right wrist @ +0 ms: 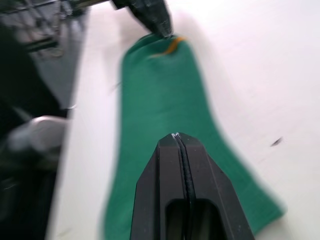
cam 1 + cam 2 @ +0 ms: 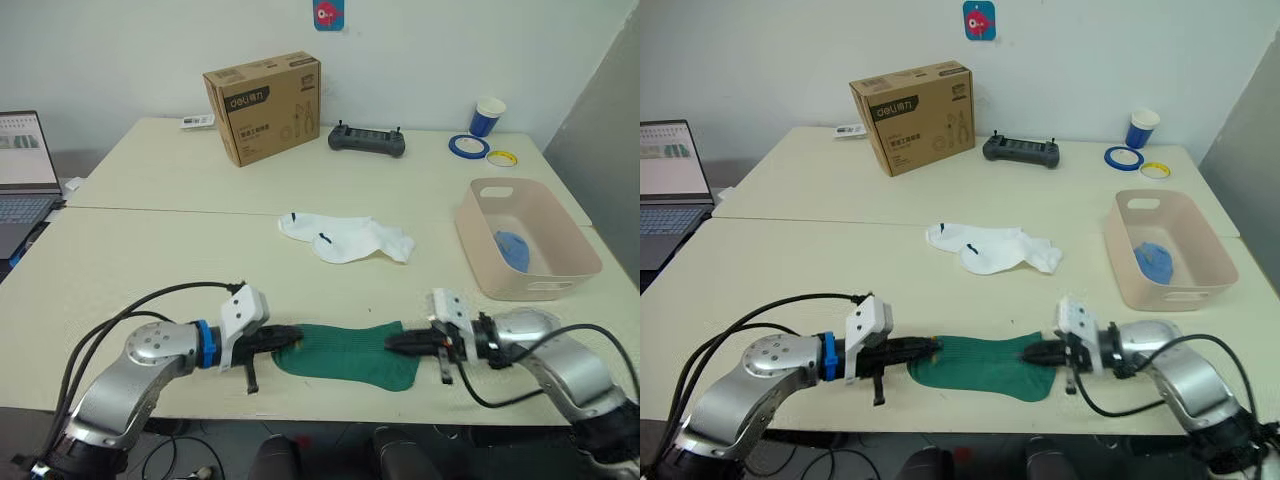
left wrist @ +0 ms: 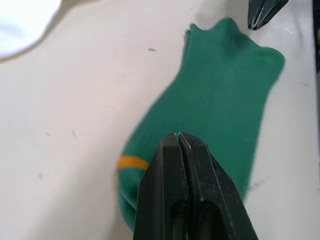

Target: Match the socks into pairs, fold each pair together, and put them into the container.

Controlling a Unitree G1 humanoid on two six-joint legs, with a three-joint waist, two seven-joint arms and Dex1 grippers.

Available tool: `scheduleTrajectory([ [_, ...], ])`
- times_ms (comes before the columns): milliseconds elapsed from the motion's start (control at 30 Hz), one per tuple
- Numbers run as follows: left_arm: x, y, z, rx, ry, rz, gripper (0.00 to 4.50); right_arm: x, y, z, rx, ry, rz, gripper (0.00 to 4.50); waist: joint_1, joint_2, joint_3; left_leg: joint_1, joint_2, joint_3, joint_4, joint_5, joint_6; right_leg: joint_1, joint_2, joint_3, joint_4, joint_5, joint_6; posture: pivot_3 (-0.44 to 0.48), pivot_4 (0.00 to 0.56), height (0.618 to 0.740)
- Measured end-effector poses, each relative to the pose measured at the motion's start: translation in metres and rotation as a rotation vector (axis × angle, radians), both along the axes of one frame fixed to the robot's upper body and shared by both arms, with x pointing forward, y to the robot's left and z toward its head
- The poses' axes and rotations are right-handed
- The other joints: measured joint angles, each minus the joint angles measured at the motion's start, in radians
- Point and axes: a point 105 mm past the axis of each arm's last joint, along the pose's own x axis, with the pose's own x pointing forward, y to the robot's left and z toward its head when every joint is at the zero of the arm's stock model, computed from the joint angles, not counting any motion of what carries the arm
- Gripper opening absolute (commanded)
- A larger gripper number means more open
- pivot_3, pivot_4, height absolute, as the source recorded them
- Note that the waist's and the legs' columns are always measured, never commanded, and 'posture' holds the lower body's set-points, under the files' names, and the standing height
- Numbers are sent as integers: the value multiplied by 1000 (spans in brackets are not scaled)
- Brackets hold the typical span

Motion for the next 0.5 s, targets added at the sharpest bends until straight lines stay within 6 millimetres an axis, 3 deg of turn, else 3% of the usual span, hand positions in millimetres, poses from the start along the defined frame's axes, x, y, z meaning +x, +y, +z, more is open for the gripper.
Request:
scheduleTrajectory([
  [167, 6, 3, -20, 67, 39, 23, 35, 15, -1, -21, -72, -45, -47, 0, 1, 0, 0, -2, 0, 0, -1, 0, 0, -1, 0, 0, 0, 1, 4, 0, 150, 740],
  [400, 5, 15, -20, 91, 7, 47, 35, 8, -34, -18, -140, -57, -47, 0, 2, 0, 0, -1, 1, -1, -1, 0, 0, 0, 0, -1, 0, 0, 1, 0, 150, 740],
  [500, 8, 15, -13, 31, 12, 70, 35, 7, -35, -10, -86, -14, -70, 0, 1, 0, 0, -1, 1, -1, 0, 0, 0, 0, 0, 0, 1, 0, 0, 0, 150, 740],
])
